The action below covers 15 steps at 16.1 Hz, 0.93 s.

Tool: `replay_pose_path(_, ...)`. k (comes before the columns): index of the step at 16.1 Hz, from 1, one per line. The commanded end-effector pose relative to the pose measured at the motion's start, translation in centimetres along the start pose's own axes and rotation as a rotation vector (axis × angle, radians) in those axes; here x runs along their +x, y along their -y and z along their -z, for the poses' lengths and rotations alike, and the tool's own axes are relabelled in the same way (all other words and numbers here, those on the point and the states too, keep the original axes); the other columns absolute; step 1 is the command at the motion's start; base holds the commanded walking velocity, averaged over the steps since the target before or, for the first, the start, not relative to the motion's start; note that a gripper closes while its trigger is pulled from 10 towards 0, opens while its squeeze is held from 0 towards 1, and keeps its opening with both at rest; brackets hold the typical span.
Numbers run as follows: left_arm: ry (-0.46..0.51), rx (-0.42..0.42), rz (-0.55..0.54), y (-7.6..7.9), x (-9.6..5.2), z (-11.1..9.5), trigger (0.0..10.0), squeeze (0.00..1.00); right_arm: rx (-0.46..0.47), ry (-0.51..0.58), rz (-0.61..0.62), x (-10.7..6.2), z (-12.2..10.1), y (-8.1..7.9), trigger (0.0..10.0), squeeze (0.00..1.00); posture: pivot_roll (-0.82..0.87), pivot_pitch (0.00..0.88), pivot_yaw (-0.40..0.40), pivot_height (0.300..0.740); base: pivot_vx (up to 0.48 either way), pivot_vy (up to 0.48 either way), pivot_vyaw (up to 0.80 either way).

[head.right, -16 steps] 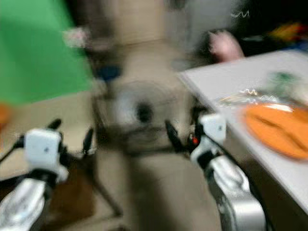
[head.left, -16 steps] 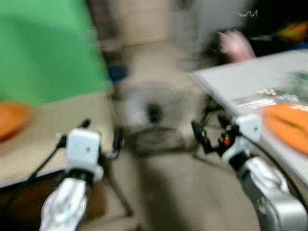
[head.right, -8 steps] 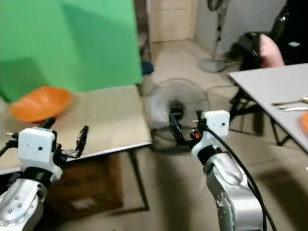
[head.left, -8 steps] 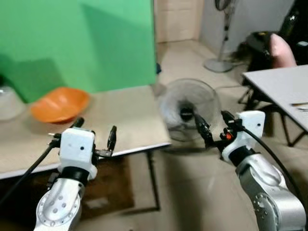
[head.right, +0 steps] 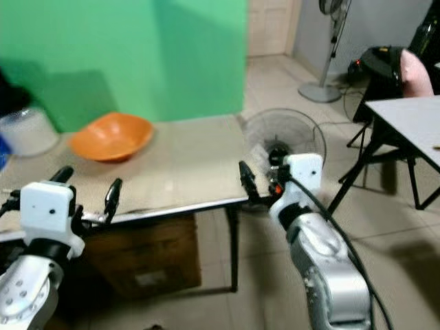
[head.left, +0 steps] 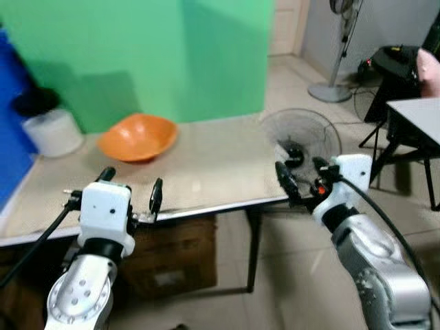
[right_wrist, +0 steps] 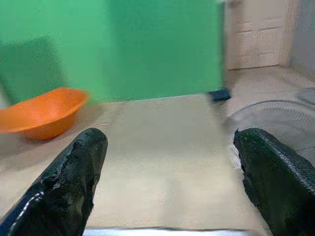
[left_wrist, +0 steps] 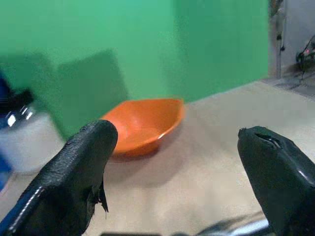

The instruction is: Setting the table

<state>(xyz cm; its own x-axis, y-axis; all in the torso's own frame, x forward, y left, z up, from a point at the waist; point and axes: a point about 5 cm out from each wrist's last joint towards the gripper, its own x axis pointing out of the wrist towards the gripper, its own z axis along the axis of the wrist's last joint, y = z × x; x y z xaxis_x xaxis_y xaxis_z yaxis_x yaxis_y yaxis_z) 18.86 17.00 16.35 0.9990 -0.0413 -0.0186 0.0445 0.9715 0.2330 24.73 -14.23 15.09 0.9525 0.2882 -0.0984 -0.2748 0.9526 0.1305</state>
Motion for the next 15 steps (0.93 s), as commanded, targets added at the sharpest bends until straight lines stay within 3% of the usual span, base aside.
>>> replay_pose_path(1, -0.002, 0.006, -0.016, -0.3, 0.0, -0.1, 10.0, 0.00, -0.005, -0.007, -0.024, 0.4, -0.2, -0.4, 10.0, 0.00, 0.02, 0.000, 0.039, 0.740, 0.000, 0.368, 0.00)
replay_pose_path(3, -0.001, 0.007, -0.020, -0.4, 0.0, -0.1, 10.0, 0.00, 0.000, -0.010, -0.032, 0.5, -0.2, -0.5, 10.0, 0.00, 0.02, 0.000, 0.039, 0.740, 0.000, 0.382, 0.00)
replay_pose_path(6, 0.032, -0.024, -0.039, -0.5, 0.0, -0.8, 10.0, 0.00, 0.037, -0.020, -0.053, 0.6, -0.1, -0.8, 10.0, 0.00, 0.02, 0.000, 0.039, 0.740, 0.000, 0.000, 0.00)
replay_pose_path(9, 0.035, -0.020, -0.039, -0.7, 0.1, -0.8, 10.0, 0.00, 0.017, -0.021, -0.084, 0.8, -0.2, -1.2, 10.0, 0.00, 0.03, 0.000, 0.041, 0.740, 0.000, 0.000, 0.00)
replay_pose_path(15, 0.030, -0.024, -0.018, -0.5, -0.1, -0.8, 10.0, 0.00, 0.032, -0.009, -0.046, 1.6, -0.6, -1.0, 10.0, 0.00, 0.03, 0.000, 0.041, 0.740, 0.354, 0.000, 0.52)
